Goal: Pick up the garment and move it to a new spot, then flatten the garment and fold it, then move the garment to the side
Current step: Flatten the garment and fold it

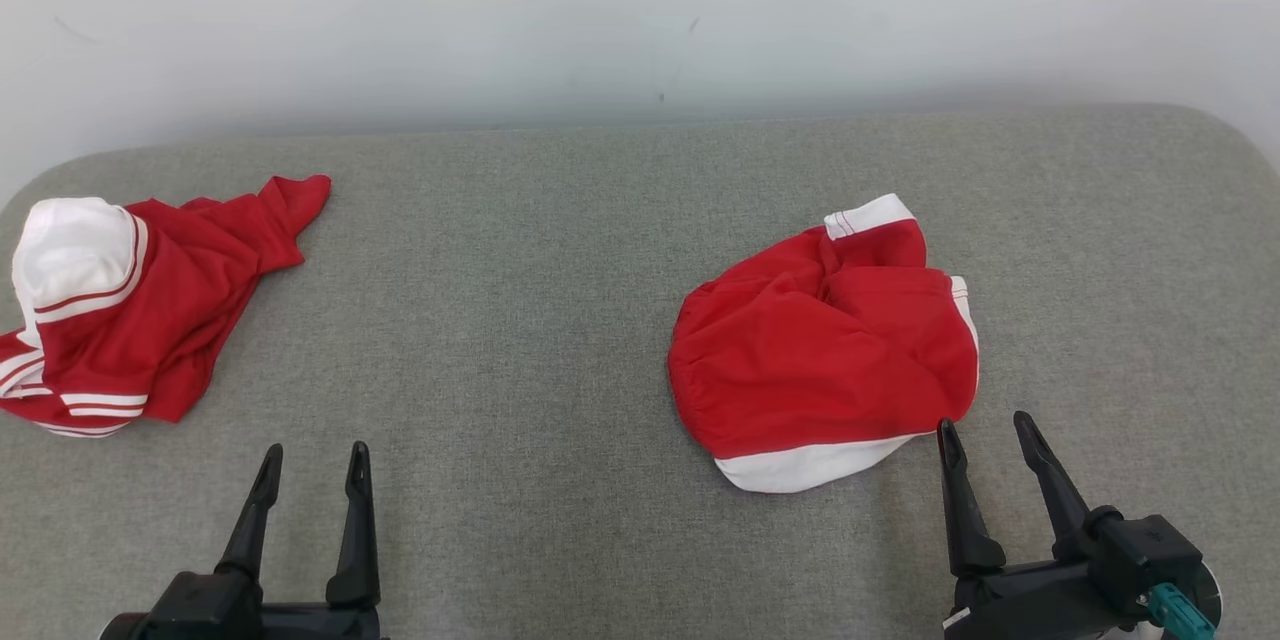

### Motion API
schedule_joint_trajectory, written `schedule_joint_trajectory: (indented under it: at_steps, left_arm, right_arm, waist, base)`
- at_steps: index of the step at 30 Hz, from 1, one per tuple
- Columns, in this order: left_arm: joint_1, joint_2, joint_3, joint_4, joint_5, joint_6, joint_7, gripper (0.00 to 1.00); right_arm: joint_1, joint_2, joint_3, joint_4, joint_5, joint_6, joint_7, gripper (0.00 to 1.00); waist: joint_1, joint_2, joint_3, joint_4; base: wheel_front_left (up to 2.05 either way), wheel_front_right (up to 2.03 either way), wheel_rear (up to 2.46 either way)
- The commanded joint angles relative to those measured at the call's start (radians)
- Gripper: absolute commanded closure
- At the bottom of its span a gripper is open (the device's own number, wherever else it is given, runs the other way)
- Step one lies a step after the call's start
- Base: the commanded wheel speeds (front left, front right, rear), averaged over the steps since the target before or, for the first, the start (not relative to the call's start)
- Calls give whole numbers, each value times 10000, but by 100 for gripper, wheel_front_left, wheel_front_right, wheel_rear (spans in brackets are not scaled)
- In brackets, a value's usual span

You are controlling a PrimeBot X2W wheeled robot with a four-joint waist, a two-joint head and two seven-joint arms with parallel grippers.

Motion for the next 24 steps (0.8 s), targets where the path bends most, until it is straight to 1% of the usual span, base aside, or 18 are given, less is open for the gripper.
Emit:
schedule_joint_trajectory:
  at_steps: [1,10,13,19,23,24]
  left_arm:
    - [98,-26,30,22,63,0,-33,0]
    - [123,-62,31,5,106,-12,-33,0]
    - [-129,-74,-138,6,62,-16,-33,0]
    - [-1015,105,-1190,394,-185,-7,-33,0]
    - [-1828,187,-2074,1039,-449,-6,-33,0]
    - [-1828,187,-2074,1039,-449,-6,-33,0]
  right_arm:
    - [71,-6,18,-2,37,-23,-7,0]
    - [22,11,67,25,49,-23,-7,0]
    - [-54,8,95,8,77,-23,-7,0]
    - [-246,5,214,-10,93,-23,-7,0]
    - [-341,20,211,-6,111,-23,-7,0]
    - [-341,20,211,-6,111,-23,-7,0]
  waist:
    - [-1,0,-11,-1]
    - [-1,0,9,-82]
    - [-1,0,86,-169]
    - [-1,0,388,-533]
    - [-1,0,599,-894]
    - [-1,0,599,-894]
  base:
    - [0,0,0]
    - [0,0,0]
    - [0,0,0]
    - [0,0,0]
    - [0,0,0]
    - [0,0,0]
